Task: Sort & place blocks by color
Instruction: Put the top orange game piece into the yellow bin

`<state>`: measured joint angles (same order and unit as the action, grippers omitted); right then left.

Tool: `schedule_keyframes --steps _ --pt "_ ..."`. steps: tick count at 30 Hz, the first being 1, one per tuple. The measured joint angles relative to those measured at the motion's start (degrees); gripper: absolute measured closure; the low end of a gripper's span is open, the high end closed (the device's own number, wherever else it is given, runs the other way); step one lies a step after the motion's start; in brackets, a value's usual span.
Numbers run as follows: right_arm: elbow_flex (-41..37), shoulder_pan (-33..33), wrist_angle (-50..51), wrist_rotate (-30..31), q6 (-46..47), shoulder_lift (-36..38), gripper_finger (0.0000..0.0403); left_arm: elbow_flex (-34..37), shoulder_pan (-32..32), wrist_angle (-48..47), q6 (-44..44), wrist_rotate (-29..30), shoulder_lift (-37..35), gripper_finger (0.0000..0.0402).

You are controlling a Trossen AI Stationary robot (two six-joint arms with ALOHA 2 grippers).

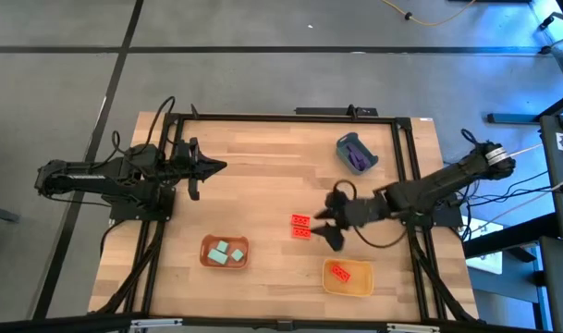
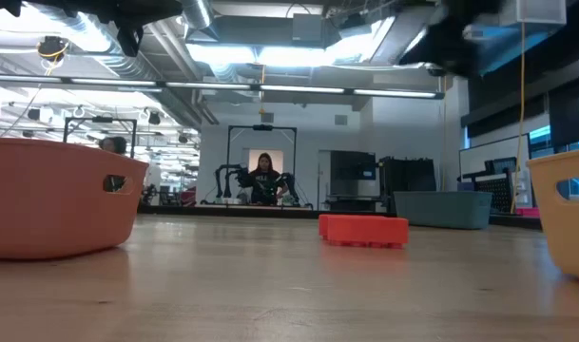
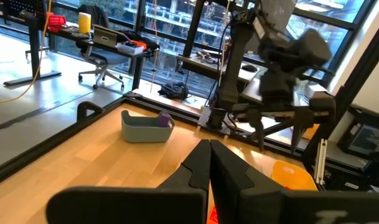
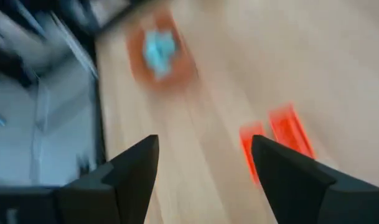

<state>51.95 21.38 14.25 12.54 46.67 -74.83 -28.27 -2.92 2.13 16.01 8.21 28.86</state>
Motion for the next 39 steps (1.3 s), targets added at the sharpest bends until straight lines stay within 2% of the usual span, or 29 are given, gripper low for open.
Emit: schedule_keyframes --steps 4,7,12,16,29,32,36,39 --pt "-7.7 -6.6 -26.9 -1.6 -5.3 -1.0 0.0144 0.0 0.0 0.0 0.0 0.0 0.0 0.0402" --pt "-11.0 -10.7 -40.8 -2.2 -8.7 -2.0 0.0144 0.0 0.0 0.0 0.0 0.0 0.0 0.0402" --pt "-11.7 -14.9 -49.7 -2.5 -22.3 -2.2 0.0144 0.0 0.0 0.0 0.0 0.0 0.0 0.0402" --pt "-11.7 -15.6 -52.1 -3.5 -29.5 -2.1 0.0144 0.0 0.0 0.0 0.0 0.7 0.0 0.0402" --pt "-11.6 -15.6 -49.5 -3.9 -28.7 -2.1 0.0144 0.0 0.0 0.0 0.0 0.9 0.0 0.0402" --pt "-8.2 -15.5 -34.7 -7.7 -25.8 -2.7 0.0144 0.0 0.0 0.0 0.0 1.2 0.0 0.0402" --pt "-1.3 -14.0 -11.4 -8.8 -26.9 -7.0 0.0144 0.0 0.0 0.0 0.0 1.2 0.0 0.0402" --pt "1.2 -13.3 -4.3 -8.8 -27.6 -11.3 0.0144 0.0 0.0 0.0 0.0 1.1 0.0 0.0402"
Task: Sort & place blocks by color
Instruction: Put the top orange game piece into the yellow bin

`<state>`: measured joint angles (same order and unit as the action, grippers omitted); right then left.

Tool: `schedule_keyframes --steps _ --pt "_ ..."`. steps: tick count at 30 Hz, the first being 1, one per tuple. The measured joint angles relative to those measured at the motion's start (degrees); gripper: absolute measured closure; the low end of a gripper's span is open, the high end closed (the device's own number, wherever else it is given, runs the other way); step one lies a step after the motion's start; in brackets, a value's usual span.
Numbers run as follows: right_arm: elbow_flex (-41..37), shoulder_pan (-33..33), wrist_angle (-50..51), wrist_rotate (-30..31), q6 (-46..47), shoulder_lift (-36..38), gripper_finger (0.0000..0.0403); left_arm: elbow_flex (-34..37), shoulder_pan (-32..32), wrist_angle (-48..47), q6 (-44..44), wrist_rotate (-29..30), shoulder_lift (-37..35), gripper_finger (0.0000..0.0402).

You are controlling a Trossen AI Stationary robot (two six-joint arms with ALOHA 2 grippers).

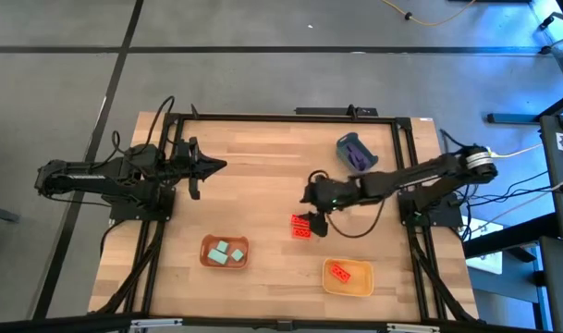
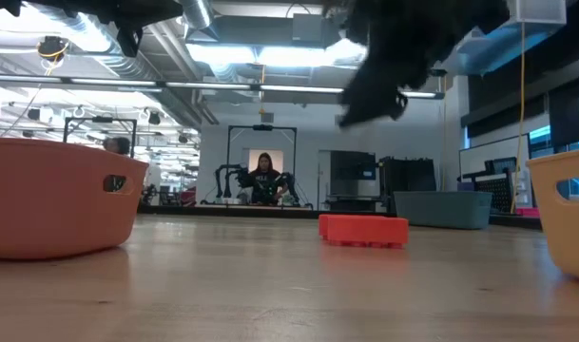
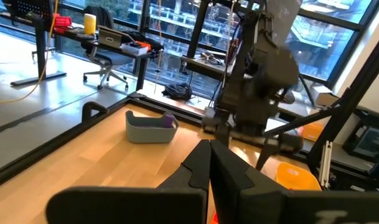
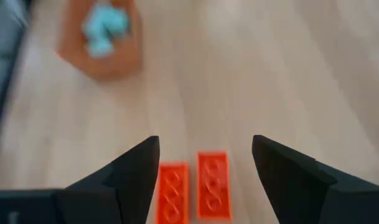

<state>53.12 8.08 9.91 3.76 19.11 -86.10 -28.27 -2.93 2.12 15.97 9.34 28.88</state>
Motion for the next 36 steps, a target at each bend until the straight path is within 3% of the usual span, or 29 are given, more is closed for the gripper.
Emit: schedule_keyframes --steps 13,25,31,36 --pt "0.1 0.1 1.1 1.7 -0.3 -13.9 0.0144 0.0 0.0 0.0 0.0 0.0 0.0 0.0402" --pt "0.2 0.1 1.1 1.8 -4.8 -15.4 0.0144 0.0 0.0 0.0 0.0 0.0 0.0 0.0402" --pt "0.2 -0.3 2.1 6.9 -5.8 -15.4 0.0146 0.0 0.0 0.0 0.0 0.0 0.0 0.0402" --pt "0.2 -1.2 2.9 5.2 -6.3 -15.5 0.0192 0.0 0.0 0.0 0.0 0.0 0.0 0.0402"
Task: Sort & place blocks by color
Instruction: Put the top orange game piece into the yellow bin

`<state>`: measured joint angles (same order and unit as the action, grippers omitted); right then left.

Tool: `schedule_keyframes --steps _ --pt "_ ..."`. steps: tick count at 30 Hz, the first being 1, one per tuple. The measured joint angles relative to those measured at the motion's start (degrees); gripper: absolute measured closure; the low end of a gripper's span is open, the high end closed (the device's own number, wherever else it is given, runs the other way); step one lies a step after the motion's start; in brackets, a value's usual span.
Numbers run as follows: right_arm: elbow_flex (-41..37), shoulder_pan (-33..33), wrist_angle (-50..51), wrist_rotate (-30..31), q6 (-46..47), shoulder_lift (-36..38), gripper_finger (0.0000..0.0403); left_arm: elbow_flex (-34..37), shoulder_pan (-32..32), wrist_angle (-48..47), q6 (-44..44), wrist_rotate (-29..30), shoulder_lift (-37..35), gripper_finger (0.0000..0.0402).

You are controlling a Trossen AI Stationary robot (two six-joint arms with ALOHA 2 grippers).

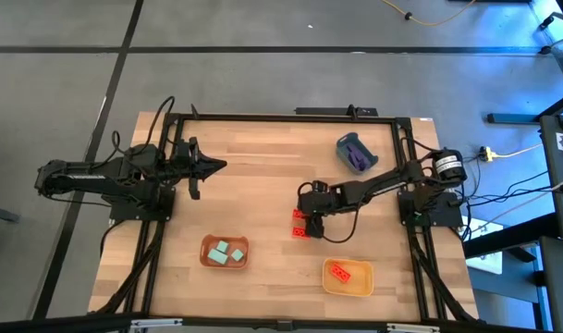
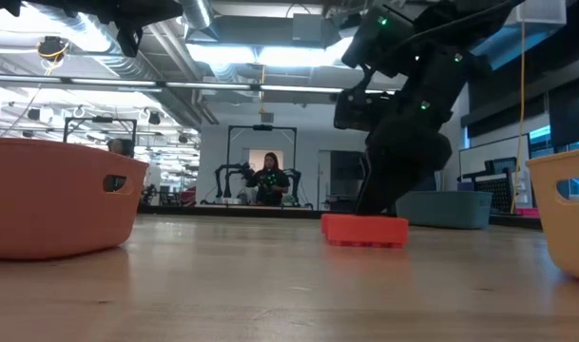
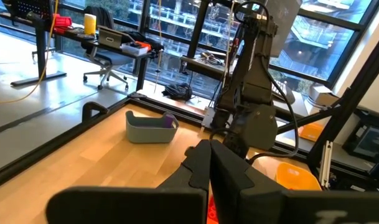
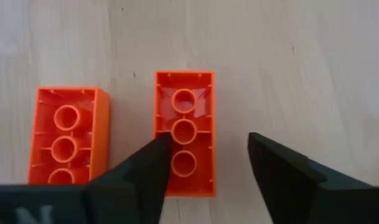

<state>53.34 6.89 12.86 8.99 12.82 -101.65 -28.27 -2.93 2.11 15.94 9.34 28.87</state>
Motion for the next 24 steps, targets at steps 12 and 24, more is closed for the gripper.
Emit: schedule_keyframes --steps 12,24 --pt "0.1 -2.0 1.6 -1.6 0.6 -0.2 0.0316 0.0 0.0 0.0 0.0 0.0 0.0 0.0402" --pt "-0.3 -2.0 3.1 -1.5 0.2 2.7 0.0314 0.0 0.0 0.0 0.0 0.0 0.0 0.0402"
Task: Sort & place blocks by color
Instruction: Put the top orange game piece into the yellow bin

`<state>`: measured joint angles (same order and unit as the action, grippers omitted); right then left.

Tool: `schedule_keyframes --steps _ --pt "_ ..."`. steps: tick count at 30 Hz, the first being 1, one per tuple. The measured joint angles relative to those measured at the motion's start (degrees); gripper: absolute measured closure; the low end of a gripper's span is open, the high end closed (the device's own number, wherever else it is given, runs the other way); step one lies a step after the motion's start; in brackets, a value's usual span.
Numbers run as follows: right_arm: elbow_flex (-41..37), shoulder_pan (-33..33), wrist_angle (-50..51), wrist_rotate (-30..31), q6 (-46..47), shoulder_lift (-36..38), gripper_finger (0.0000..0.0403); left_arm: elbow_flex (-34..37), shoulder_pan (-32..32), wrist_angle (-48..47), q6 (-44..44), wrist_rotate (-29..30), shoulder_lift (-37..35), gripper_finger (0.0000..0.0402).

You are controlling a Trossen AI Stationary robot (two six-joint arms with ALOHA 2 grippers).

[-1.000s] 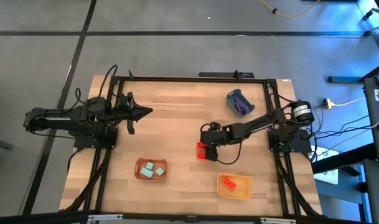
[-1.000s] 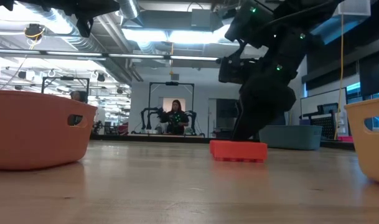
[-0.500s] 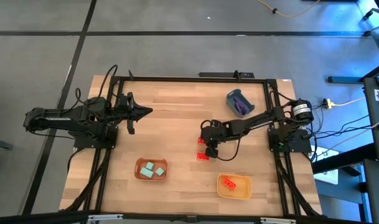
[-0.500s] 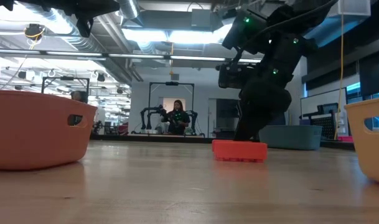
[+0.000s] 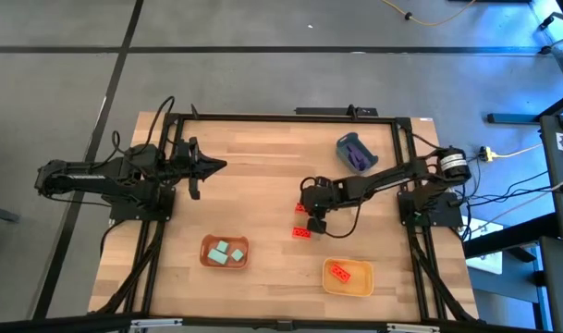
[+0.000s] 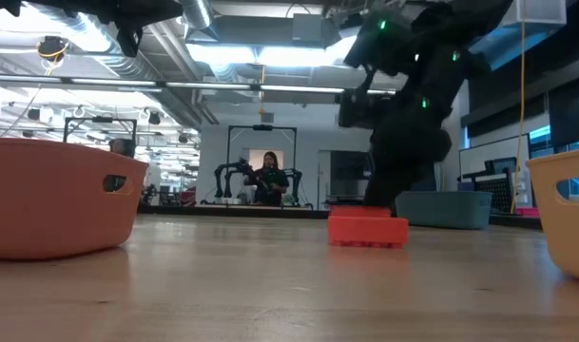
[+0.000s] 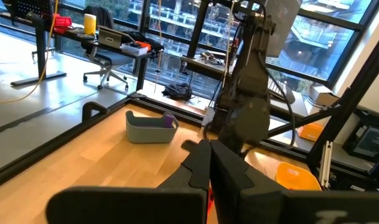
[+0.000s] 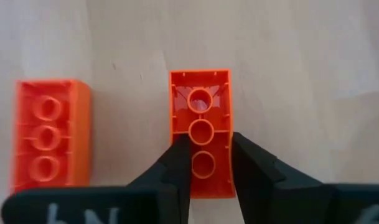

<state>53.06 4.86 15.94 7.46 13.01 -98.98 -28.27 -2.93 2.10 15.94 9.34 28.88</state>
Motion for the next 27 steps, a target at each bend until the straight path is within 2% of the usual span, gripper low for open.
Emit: schedule_keyframes --steps 7,14,17,20,22,25,27 --pt "-1.1 0.0 3.7 0.0 0.0 9.1 0.0313 0.0 0.0 0.0 0.0 0.0 0.0 0.0402" --pt "-10.4 0.7 -0.3 -1.5 8.1 21.7 0.0314 0.0 0.0 0.0 0.0 -1.4 0.0 0.0402" --pt "-16.2 2.4 -8.9 -1.5 14.1 26.2 0.0314 0.0 0.0 0.0 0.0 -1.4 0.0 0.0402" --pt "-22.2 4.1 -25.1 -1.2 19.6 28.4 0.0314 0.0 0.0 0.0 0.0 -1.5 0.0 0.0402" --pt "-25.7 4.9 -36.3 1.9 22.4 28.0 0.0314 0.0 0.0 0.0 0.0 -1.7 0.0 0.0402" --pt "-27.3 4.8 -48.1 6.7 22.7 26.2 0.0314 0.0 0.0 0.0 0.0 -3.0 0.0 0.0402" --pt "-25.9 3.7 -51.4 7.3 20.5 25.6 0.0314 0.0 0.0 0.0 0.0 -3.1 0.0 0.0402"
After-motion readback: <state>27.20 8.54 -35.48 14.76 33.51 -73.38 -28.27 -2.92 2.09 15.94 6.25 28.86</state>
